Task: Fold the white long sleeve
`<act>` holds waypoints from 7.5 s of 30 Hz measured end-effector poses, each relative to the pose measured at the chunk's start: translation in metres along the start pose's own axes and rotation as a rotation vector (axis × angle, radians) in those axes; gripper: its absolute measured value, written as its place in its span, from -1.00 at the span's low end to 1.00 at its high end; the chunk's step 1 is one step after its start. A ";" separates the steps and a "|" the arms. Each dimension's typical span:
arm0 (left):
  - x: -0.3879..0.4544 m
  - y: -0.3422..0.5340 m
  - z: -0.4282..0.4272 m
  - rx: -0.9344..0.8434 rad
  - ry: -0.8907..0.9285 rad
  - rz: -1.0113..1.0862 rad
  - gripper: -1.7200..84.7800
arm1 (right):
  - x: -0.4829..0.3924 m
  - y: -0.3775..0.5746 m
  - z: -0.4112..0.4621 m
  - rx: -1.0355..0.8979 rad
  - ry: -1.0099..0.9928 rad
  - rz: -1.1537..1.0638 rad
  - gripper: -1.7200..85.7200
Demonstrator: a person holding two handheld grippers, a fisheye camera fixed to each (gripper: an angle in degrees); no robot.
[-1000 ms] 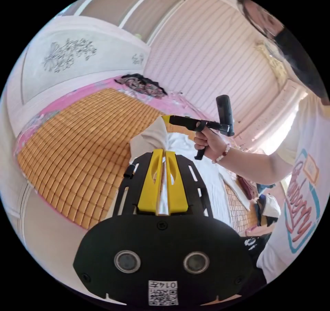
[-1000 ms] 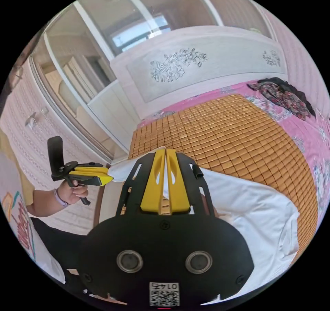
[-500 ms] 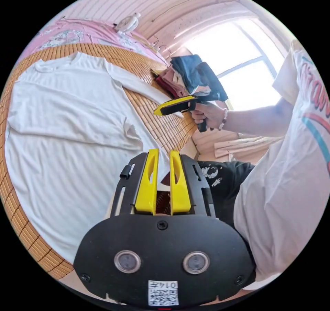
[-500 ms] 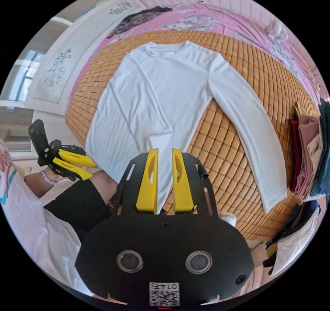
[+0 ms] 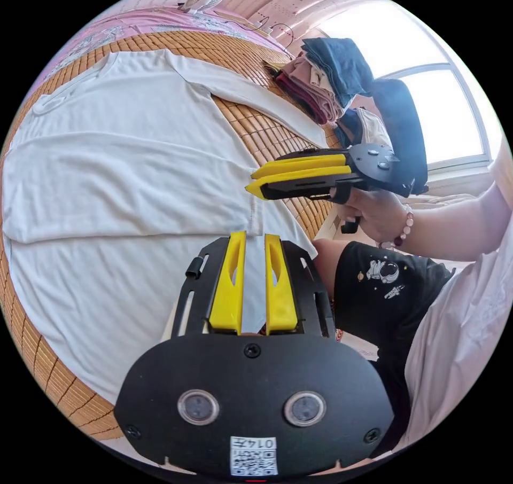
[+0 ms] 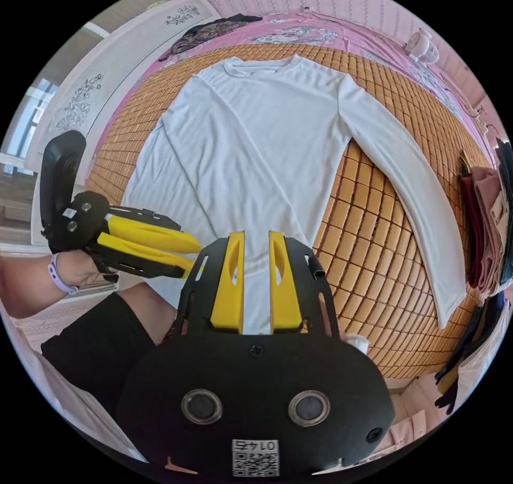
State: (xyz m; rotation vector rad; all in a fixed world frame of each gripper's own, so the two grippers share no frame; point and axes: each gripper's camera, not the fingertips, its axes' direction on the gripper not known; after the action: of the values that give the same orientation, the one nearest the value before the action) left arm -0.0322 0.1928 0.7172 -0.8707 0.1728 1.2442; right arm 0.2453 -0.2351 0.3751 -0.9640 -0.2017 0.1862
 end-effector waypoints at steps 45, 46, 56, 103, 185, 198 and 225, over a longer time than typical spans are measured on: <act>-0.079 0.051 -0.183 0.499 -0.356 -0.601 -0.88 | -0.015 -0.290 0.083 0.361 -0.045 -0.426 -0.90; -0.062 0.049 -0.179 0.493 -0.325 -0.561 -0.89 | 0.007 -0.251 0.080 0.370 -0.031 -0.376 -0.93; 0.104 -0.042 -0.045 0.186 -0.018 -0.141 -0.89 | 0.084 -0.010 0.133 -0.009 0.067 -0.177 -0.96; 0.351 -0.190 0.011 0.215 -0.225 0.321 -0.84 | 0.384 0.351 0.272 0.754 0.157 0.867 -0.72; 0.034 0.281 -0.116 0.545 -0.337 -0.451 -0.97 | -0.109 0.095 0.275 0.173 -0.205 -0.713 -0.79; -0.003 0.258 -0.137 0.542 -0.338 -0.466 -0.86 | -0.193 0.054 0.264 0.104 -0.043 -0.845 -0.92; -0.103 -0.253 -0.191 0.365 -0.186 -0.094 -0.84 | 0.060 -0.059 0.186 0.280 0.291 -0.520 -0.88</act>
State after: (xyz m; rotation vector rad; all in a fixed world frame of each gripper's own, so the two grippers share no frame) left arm 0.2162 -0.0241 0.7676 -0.4405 0.1999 1.1524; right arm 0.2603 -0.1058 0.5326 -0.6244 -0.1475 -0.3941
